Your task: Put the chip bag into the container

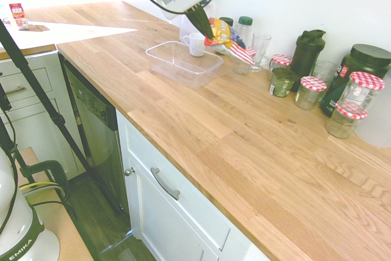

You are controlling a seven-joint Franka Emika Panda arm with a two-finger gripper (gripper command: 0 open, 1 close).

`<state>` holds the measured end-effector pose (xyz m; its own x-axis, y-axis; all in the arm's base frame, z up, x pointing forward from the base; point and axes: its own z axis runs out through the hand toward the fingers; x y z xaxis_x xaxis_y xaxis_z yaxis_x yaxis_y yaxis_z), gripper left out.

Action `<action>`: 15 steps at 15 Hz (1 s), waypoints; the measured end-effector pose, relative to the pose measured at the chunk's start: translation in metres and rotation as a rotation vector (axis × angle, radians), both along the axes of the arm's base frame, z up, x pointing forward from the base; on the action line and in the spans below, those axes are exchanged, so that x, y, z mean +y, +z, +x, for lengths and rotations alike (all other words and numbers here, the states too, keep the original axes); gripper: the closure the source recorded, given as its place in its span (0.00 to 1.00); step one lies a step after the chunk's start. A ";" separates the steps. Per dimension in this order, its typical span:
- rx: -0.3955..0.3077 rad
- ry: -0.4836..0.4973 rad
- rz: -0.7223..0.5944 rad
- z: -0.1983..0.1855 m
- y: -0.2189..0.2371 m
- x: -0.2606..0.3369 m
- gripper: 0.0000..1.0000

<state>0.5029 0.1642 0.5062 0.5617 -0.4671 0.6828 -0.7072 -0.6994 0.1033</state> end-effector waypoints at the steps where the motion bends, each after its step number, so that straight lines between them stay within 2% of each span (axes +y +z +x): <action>1: 0.011 0.013 -0.011 -0.001 -0.002 0.027 1.00; 7: 0.103 0.058 -0.061 0.012 -0.064 0.129 1.00; 14: 0.153 0.078 -0.118 0.027 -0.106 0.187 1.00; 15: 0.163 0.073 -0.124 0.030 -0.111 0.189 0.00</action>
<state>0.5331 0.3528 0.3952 0.6988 -0.3388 0.6300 -0.6219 -0.7230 0.3010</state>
